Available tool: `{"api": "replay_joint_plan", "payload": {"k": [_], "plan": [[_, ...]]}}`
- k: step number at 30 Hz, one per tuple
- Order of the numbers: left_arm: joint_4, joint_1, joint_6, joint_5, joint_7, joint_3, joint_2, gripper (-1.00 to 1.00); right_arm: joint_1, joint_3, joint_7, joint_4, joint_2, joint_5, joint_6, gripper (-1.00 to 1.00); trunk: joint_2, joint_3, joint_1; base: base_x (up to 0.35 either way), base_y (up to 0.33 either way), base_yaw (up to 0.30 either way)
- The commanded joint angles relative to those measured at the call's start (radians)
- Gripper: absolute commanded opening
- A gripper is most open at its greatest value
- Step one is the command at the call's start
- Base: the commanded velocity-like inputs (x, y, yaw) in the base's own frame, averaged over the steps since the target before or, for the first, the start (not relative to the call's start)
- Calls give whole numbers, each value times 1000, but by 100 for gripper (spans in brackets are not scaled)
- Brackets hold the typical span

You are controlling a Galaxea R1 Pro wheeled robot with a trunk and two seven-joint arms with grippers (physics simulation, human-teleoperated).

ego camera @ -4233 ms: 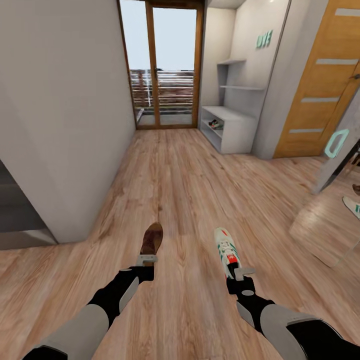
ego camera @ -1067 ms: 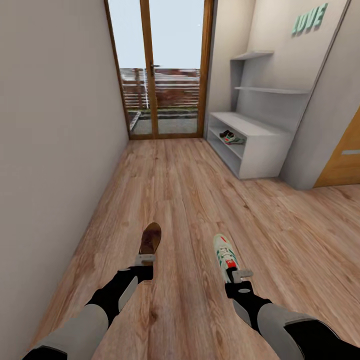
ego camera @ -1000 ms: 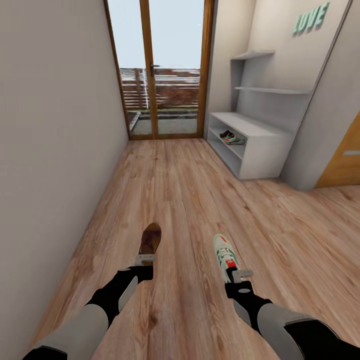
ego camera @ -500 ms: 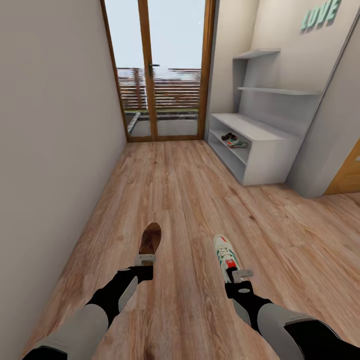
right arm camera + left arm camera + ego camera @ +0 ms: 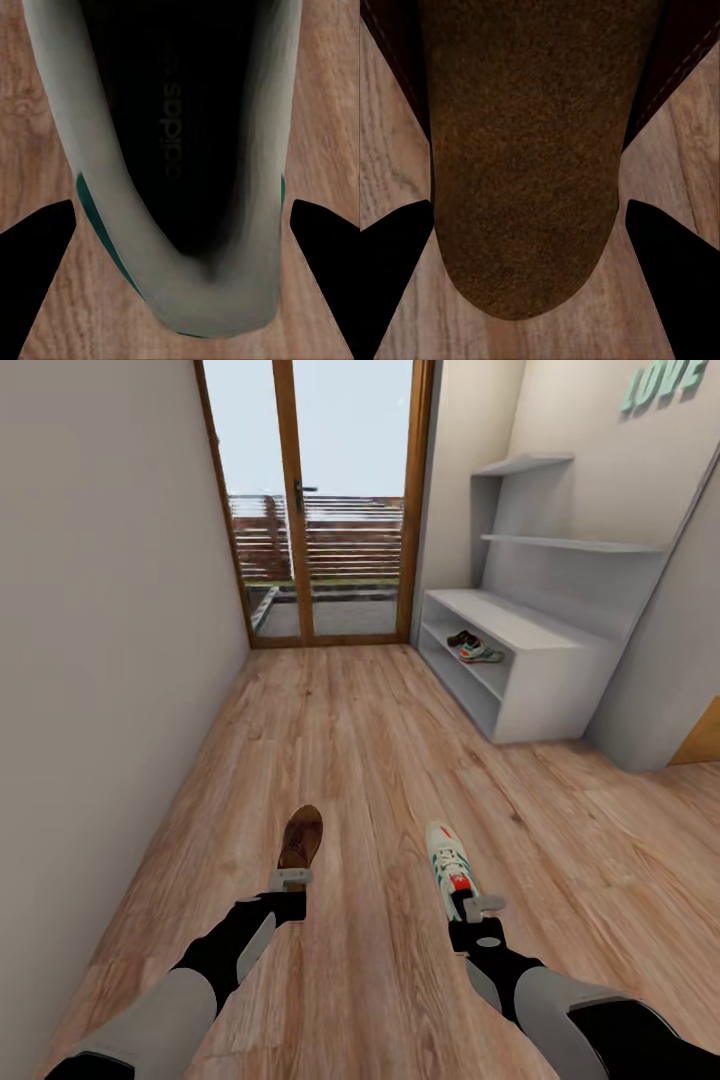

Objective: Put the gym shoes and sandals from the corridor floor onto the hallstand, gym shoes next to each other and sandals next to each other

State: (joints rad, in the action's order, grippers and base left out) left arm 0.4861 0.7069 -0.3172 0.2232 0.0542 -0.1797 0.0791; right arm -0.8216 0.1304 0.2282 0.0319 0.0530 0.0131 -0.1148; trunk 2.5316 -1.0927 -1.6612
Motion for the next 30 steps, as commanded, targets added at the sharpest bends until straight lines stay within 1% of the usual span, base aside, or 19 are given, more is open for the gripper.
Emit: {"api": "replay_joint_plan", "payload": {"k": [1,13,30], "plan": [[2,0,-4,10,6,-6,-1,-100,-1,7,5,3,1,2,-5,-100,0,-1,0,350,37,0],[2,0,-5,10,6,-6,-1,-100,-2,6,5,3,1,1,-10,-100,0,-1,0,350,82,0],[2,0,-5,10,6,-6,-1,-100,-1,9,5,3,4,1,-11,-100,0,-1,0,350,133,0]]}}
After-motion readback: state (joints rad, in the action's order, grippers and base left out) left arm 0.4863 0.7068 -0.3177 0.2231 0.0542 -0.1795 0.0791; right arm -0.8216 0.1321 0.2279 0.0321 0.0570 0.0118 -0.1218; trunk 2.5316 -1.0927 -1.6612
